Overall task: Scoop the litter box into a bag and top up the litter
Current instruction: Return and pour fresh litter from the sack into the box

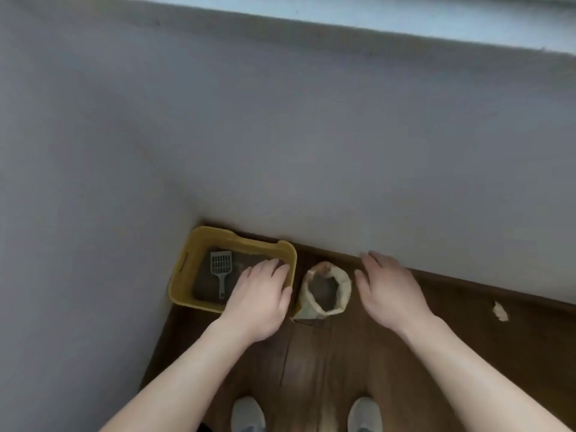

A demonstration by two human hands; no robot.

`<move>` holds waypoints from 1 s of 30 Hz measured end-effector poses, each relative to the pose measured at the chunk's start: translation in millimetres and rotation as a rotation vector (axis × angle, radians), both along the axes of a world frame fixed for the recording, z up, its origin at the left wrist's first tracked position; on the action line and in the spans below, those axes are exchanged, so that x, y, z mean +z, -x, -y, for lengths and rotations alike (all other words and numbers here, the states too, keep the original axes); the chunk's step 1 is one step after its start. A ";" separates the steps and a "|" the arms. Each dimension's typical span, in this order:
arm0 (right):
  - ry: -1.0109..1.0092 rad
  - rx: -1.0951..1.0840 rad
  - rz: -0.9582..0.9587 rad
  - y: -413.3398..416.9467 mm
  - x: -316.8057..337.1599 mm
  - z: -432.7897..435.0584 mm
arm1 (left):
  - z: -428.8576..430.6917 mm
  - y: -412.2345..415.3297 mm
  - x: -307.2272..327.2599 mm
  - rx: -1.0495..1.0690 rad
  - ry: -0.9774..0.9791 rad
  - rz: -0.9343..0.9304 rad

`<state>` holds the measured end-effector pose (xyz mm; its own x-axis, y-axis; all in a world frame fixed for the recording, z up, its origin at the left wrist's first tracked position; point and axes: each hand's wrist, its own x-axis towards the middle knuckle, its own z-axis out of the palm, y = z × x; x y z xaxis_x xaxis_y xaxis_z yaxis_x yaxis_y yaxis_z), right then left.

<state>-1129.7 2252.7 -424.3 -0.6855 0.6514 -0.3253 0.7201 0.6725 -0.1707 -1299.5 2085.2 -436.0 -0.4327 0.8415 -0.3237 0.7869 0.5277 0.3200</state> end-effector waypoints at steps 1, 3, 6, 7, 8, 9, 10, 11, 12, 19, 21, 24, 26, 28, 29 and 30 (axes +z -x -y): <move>-0.004 0.002 0.012 0.5 -20.5 -1.4 | -2.0 2.9 -18.4 -0.021 -0.002 -0.002; 0.005 0.001 0.026 2.3 -59.8 -5.9 | -8.7 7.6 -53.9 -0.060 -0.009 -0.003; -0.011 0.029 0.025 8.3 -119.9 -18.2 | -25.3 13.7 -115.6 -0.128 -0.034 -0.005; -0.024 0.047 0.025 9.7 -139.5 -21.9 | -30.8 14.2 -137.2 -0.157 -0.039 -0.003; -0.038 0.068 0.026 10.7 -159.7 -25.9 | -36.3 14.0 -159.5 -0.185 -0.045 -0.011; -0.047 0.086 0.026 11.1 -180.7 -29.9 | -41.5 13.3 -181.7 -0.214 -0.050 -0.020; -0.050 0.098 0.023 11.3 -201.2 -34.5 | -46.9 12.0 -202.3 -0.239 -0.052 -0.024; -0.055 0.108 0.017 12.2 -221.3 -40.7 | -53.1 11.7 -222.8 -0.261 -0.056 -0.028; -0.060 0.120 0.009 13.3 -240.9 -47.2 | -58.8 11.7 -242.7 -0.280 -0.062 -0.035; -0.103 0.232 -0.025 23.2 -346.5 -79.2 | -88.3 15.1 -343.7 -0.309 -0.095 -0.095; -0.083 0.261 -0.045 25.3 -365.3 -84.4 | -90.9 13.4 -360.7 -0.298 -0.087 -0.107; -0.063 0.277 -0.066 25.3 -389.2 -93.0 | -93.5 11.5 -380.3 -0.295 -0.076 -0.120; -0.047 0.284 -0.067 24.3 -406.4 -101.5 | -96.4 10.7 -393.4 -0.306 -0.078 -0.117; -0.031 0.281 -0.048 22.5 -421.9 -112.3 | -101.7 8.4 -404.4 -0.322 -0.073 -0.087; -0.030 0.276 -0.043 21.4 -429.9 -117.8 | -104.7 6.9 -408.8 -0.334 -0.061 -0.064; -0.028 0.260 -0.046 20.5 -437.0 -122.7 | -108.3 5.7 -413.0 -0.349 -0.047 -0.035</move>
